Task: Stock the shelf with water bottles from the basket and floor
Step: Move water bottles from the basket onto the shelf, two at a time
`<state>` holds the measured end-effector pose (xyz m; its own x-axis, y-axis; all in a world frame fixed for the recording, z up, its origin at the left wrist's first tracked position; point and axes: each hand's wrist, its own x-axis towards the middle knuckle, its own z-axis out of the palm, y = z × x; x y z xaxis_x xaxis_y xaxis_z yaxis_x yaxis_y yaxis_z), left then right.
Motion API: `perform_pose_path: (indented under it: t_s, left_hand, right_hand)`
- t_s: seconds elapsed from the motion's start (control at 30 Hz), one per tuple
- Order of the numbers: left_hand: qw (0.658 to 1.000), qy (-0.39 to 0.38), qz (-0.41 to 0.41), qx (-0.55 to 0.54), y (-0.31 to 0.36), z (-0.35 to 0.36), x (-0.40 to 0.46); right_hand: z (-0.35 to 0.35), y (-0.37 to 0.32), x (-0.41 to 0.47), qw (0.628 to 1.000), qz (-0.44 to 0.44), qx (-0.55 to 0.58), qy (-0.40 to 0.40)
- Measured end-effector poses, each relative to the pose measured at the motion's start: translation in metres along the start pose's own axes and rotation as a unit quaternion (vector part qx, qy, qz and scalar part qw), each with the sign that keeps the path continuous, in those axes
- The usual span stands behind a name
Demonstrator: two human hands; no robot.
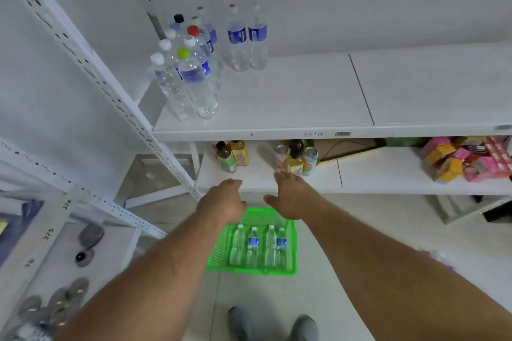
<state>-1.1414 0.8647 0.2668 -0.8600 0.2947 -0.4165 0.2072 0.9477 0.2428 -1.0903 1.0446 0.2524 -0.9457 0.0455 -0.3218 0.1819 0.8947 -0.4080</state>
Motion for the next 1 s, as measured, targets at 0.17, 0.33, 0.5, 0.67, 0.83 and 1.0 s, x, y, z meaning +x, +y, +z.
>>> perform_pose_path:
  t_s: [0.17, 0.33, 0.5, 0.67, 0.83, 1.0]
  left_hand:
    - [0.999, -0.024, -0.027, -0.016, -0.029, 0.026, -0.019]
    - [0.998, -0.044, -0.019, -0.028, -0.070, 0.041, -0.033]
    - [0.996, -0.062, -0.026, -0.061, -0.120, 0.053, -0.042]
    - [0.993, -0.070, -0.022, -0.089, -0.166, 0.064, -0.040]
    - [0.990, -0.098, -0.031, -0.099, -0.189, 0.080, -0.034]
    - [0.984, -0.134, -0.060, -0.101, -0.194, 0.096, -0.013]
  right_hand:
    - [0.037, -0.002, -0.014, 0.999, 0.023, 0.000, -0.038]
    - [0.068, -0.022, -0.025, 0.996, 0.066, 0.029, -0.058]
    - [0.094, -0.053, -0.035, 0.990, 0.111, 0.036, -0.076]
    - [0.123, -0.087, -0.042, 0.983, 0.148, 0.049, -0.099]
    - [0.145, -0.098, -0.036, 0.977, 0.159, 0.053, -0.130]
    - [0.163, -0.081, -0.012, 0.968, 0.177, 0.087, -0.157]
